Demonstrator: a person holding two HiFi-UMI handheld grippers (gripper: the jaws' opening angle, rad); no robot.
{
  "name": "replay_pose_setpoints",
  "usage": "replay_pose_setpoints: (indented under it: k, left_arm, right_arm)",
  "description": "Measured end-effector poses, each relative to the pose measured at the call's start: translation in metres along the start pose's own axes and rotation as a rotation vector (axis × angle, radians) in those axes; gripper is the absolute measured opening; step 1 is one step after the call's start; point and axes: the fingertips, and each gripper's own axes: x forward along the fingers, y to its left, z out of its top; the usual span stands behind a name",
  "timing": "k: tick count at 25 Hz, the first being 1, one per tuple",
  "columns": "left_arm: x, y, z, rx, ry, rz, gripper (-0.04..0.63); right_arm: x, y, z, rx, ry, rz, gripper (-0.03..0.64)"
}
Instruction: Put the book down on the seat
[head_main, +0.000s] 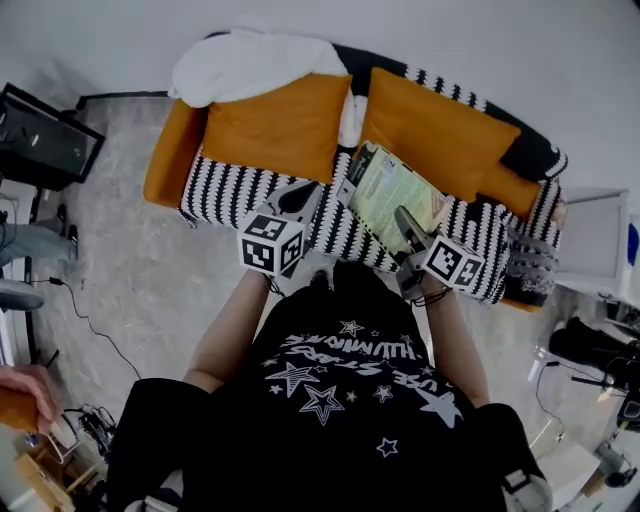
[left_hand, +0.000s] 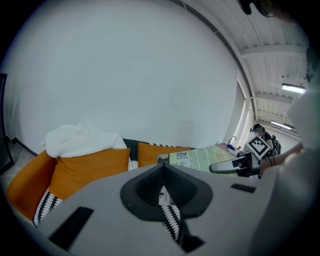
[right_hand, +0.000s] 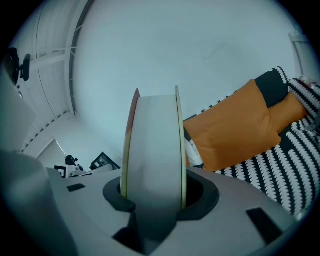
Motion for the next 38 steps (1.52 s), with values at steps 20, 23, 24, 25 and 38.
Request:
replay_pose_setpoints:
  k: [20, 23, 24, 25, 38]
  left_arm:
    - [0.072, 0.038, -0.013, -0.060, 0.122, 0.089, 0.008]
    - [0.080, 0.041, -0.018, -0.080, 0.138, 0.099, 0.008]
    - [0.082, 0.042, -0.020, -0.085, 0.144, 0.102, 0.008]
    - [0.084, 0.044, -0.022, -0.090, 0.151, 0.104, 0.008]
    - [0.114, 0.083, -0.036, -0.128, 0.189, 0.189, 0.008]
  right_arm:
    - [0.086, -0.070, 0.032, -0.057, 0.232, 0.010, 0.169]
    - [0.098, -0.080, 0.027, -0.104, 0.306, 0.018, 0.169]
    - [0.101, -0.084, 0.023, -0.121, 0.337, 0.020, 0.169]
    - [0.105, -0.089, 0.019, -0.139, 0.373, 0.023, 0.169]
    - [0.158, -0.105, -0.013, -0.431, 0.725, 0.160, 0.170]
